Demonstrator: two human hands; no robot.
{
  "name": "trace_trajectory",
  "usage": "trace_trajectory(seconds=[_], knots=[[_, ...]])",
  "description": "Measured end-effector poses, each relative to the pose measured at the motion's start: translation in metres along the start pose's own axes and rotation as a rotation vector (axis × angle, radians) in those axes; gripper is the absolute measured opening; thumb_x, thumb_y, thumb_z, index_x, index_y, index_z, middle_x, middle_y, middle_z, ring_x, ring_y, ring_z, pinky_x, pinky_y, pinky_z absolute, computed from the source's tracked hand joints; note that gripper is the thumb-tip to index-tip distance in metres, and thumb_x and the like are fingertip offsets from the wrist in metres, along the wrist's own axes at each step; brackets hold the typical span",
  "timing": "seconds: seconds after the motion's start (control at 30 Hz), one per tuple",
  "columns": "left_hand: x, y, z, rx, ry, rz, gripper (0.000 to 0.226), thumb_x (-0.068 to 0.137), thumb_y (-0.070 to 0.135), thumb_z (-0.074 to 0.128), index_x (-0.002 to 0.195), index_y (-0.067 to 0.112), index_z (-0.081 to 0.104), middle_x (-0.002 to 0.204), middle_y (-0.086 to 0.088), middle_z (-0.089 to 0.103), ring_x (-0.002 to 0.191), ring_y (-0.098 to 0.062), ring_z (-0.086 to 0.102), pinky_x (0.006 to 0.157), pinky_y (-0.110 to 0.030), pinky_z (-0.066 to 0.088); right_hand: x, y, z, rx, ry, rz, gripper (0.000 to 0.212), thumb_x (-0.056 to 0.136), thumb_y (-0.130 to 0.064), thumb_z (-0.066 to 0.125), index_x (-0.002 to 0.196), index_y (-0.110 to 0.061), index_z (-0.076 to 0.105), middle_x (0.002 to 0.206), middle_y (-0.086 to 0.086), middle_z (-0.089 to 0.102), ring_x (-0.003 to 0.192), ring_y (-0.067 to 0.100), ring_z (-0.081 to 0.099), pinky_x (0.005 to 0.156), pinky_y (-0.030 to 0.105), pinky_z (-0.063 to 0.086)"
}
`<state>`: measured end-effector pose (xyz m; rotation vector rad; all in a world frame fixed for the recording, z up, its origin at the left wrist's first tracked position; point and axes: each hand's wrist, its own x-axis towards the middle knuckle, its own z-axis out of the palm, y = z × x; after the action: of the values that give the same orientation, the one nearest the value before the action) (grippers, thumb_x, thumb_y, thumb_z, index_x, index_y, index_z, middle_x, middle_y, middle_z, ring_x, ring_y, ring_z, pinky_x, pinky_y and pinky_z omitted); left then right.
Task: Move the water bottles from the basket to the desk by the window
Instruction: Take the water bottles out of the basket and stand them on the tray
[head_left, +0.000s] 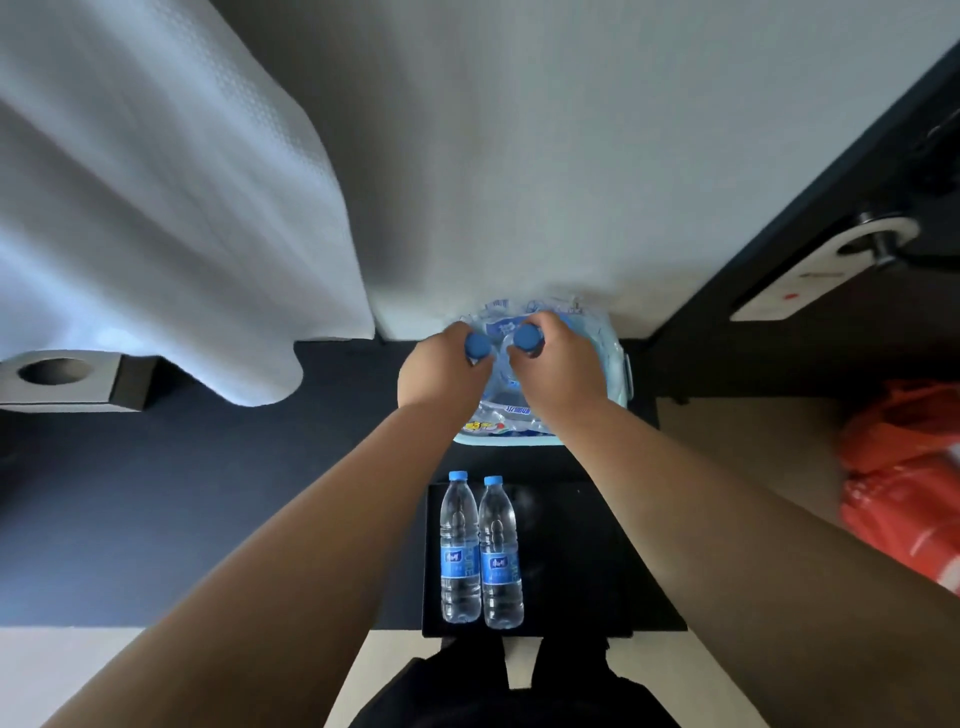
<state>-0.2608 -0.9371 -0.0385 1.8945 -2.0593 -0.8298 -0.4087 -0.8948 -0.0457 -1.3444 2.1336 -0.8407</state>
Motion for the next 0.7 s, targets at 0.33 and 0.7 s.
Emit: trace_trajectory(seconds=[0.33,0.7], knots=[[-0.048,0.054,-0.078,-0.102,0.190,0.113,0.024,0.083,0.050,0.075,0.096,0.033,0.066,0.068,0.012,0.066,0.064,-0.008,0.063,0.057,-0.027,0.051,-0.027,-0.039,-0.083,0.083,0.061,-0.116,0.019,0.086,-0.035,0.079,0.099,-0.029,0.067,0.069,-0.018,0.063,0.069,0.005,0.065,0.064,0.032,0.057],[-0.098,0.078,-0.079,-0.077,0.127,0.109,0.032,0.078,0.057,0.077,0.076,0.029,0.063,0.061,0.011,0.065,0.056,-0.004,0.060,0.050,-0.024,0.043,-0.075,-0.032,-0.126,0.117,0.043,-0.071,0.021,0.082,-0.047,0.079,0.090,-0.031,0.068,0.068,-0.012,0.068,0.062,0.006,0.065,0.056,0.028,0.053]])
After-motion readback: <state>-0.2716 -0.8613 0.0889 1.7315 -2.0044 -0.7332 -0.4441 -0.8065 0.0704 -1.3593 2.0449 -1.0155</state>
